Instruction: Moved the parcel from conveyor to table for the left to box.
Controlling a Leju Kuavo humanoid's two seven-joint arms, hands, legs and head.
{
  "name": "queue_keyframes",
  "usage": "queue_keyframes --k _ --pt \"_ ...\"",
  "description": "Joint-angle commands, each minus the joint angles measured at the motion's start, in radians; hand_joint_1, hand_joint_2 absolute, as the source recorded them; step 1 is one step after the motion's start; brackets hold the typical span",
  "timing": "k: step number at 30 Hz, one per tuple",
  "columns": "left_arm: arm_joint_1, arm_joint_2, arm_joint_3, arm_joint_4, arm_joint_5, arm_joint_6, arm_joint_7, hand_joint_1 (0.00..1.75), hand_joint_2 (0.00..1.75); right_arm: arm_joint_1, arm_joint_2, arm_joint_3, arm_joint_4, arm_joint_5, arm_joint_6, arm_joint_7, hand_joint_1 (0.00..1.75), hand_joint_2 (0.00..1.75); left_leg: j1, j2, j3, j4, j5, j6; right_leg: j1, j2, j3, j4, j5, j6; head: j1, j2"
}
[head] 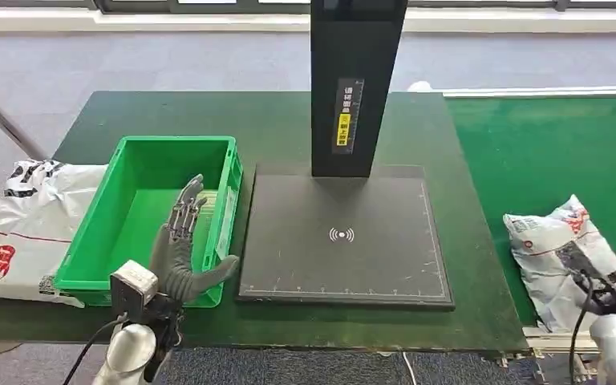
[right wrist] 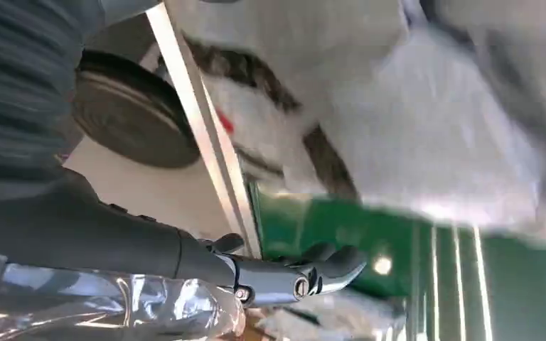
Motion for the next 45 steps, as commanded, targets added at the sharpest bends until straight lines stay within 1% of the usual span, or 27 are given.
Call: queue_keyframes --k 1,4,6,10,13,15,17,28,29,30,31,32,36,37,38,45 --pt "-0.058 0.013 -0.036 0.056 -0.010 -0.017 0.016 0.00 1.75 0.034 0.114 -0.097 0.067 -0.025 0.081 -0.011 0.00 1.75 0.001 0.000 0.004 -0.003 0.001 -0.001 0.001 0.002 0.004 -0.004 0.001 -0.001 0.000 0.000" --pt "-0.053 0.006 -0.039 0.043 -0.017 -0.027 0.026 0.00 1.75 0.032 0.112 -0.105 0.073 -0.028 0.130 -0.003 0.00 1.75 0.002 0.000 0.004 -0.003 0.001 0.000 0.002 0.003 0.004 -0.004 0.001 -0.001 0.000 0.000" --pt "-0.052 0.002 -0.040 0.040 -0.022 -0.031 0.031 0.00 1.75 0.041 0.112 -0.113 0.069 -0.031 0.139 -0.004 0.00 1.75 0.002 0.001 0.004 -0.002 0.001 0.000 0.002 0.002 0.004 -0.003 0.001 -0.001 0.000 0.000" --pt "-0.050 0.002 -0.039 0.039 -0.024 -0.031 0.031 0.00 1.75 0.048 0.115 -0.110 0.069 -0.026 0.139 -0.008 0.00 1.75 0.002 0.000 0.007 -0.004 0.002 0.000 0.003 0.002 0.007 -0.006 0.002 -0.001 0.000 0.000" --pt "-0.040 0.001 -0.033 0.027 -0.031 -0.032 0.032 0.00 1.75 0.055 0.133 -0.107 0.064 -0.018 0.120 -0.028 0.00 1.75 0.002 -0.001 0.009 -0.007 0.004 0.000 0.003 0.003 0.010 -0.009 0.004 -0.001 0.000 0.000" --pt "-0.036 -0.001 -0.031 0.022 -0.037 -0.035 0.035 0.00 1.75 0.057 0.143 -0.103 0.070 -0.011 0.138 -0.027 0.00 1.75 0.002 0.002 0.008 -0.002 0.001 0.000 0.004 0.003 0.009 -0.005 0.002 -0.001 0.000 0.000" --pt "-0.041 -0.002 -0.030 0.025 -0.041 -0.039 0.037 0.00 1.75 0.066 0.152 -0.090 0.074 0.007 0.159 -0.018 0.00 1.75 0.002 0.001 0.010 -0.004 0.002 0.000 0.004 0.004 0.010 -0.007 0.003 -0.001 0.000 0.000" --pt "-0.044 -0.003 -0.029 0.027 -0.042 -0.039 0.037 0.00 1.75 0.068 0.152 -0.091 0.073 0.007 0.158 -0.017 0.00 1.75 0.003 0.002 0.013 -0.002 0.001 0.000 0.006 0.003 0.014 -0.007 0.002 0.000 0.000 0.000" --pt "-0.045 -0.002 -0.029 0.029 -0.043 -0.040 0.037 0.00 1.75 0.067 0.151 -0.088 0.074 0.011 0.172 -0.019 0.00 1.75 0.003 0.002 0.013 -0.003 0.001 0.000 0.006 0.003 0.015 -0.008 0.003 0.000 0.000 0.000" --pt "-0.047 0.003 -0.030 0.030 -0.044 -0.041 0.037 0.00 1.75 0.067 0.153 -0.092 0.072 0.008 0.178 -0.032 1.75 1.75 0.003 0.003 0.015 -0.001 -0.001 0.000 0.006 0.003 0.016 -0.006 0.001 0.000 0.000 0.000" --pt "-0.048 0.009 -0.027 0.030 -0.043 -0.041 0.037 0.00 1.75 0.064 0.156 -0.089 0.072 0.012 0.186 -0.035 1.75 1.75 0.004 0.002 0.014 -0.003 0.001 0.000 0.006 0.003 0.015 -0.009 0.003 0.000 0.000 0.000" --pt "-0.041 0.018 -0.025 0.024 -0.044 -0.038 0.035 0.00 1.75 0.056 0.162 -0.083 0.065 0.023 0.169 -0.033 1.75 1.75 0.004 0.003 0.015 -0.001 -0.001 0.000 0.006 0.003 0.017 -0.007 0.002 0.000 0.000 0.000" --pt "-0.023 0.022 -0.019 0.007 -0.044 -0.036 0.035 0.00 1.75 0.034 0.168 -0.071 0.065 0.047 0.166 -0.021 1.75 1.75 0.004 0.007 0.015 -0.001 -0.001 0.000 0.006 0.006 0.016 -0.007 0.003 0.000 0.000 0.000" --pt "-0.023 0.022 -0.019 0.007 -0.044 -0.036 0.035 0.00 1.75 0.034 0.168 -0.071 0.065 0.047 0.166 -0.021 1.75 1.75 0.004 0.006 0.013 -0.003 0.001 0.000 0.005 0.007 0.014 -0.008 0.004 0.000 0.000 0.000" --pt "-0.023 0.022 -0.019 0.007 -0.044 -0.036 0.035 0.00 1.75 0.034 0.168 -0.071 0.065 0.047 0.166 -0.021 1.75 1.75 0.005 0.005 0.015 -0.001 -0.001 0.000 0.006 0.005 0.017 -0.007 0.002 0.001 0.000 0.000" --pt "-0.020 0.016 -0.020 0.003 -0.046 -0.033 0.037 0.00 1.75 0.033 0.169 -0.067 0.062 0.061 0.154 -0.027 1.75 1.75 0.004 0.004 0.015 -0.002 0.000 0.001 0.005 0.004 0.018 -0.008 0.003 0.001 0.000 0.000"
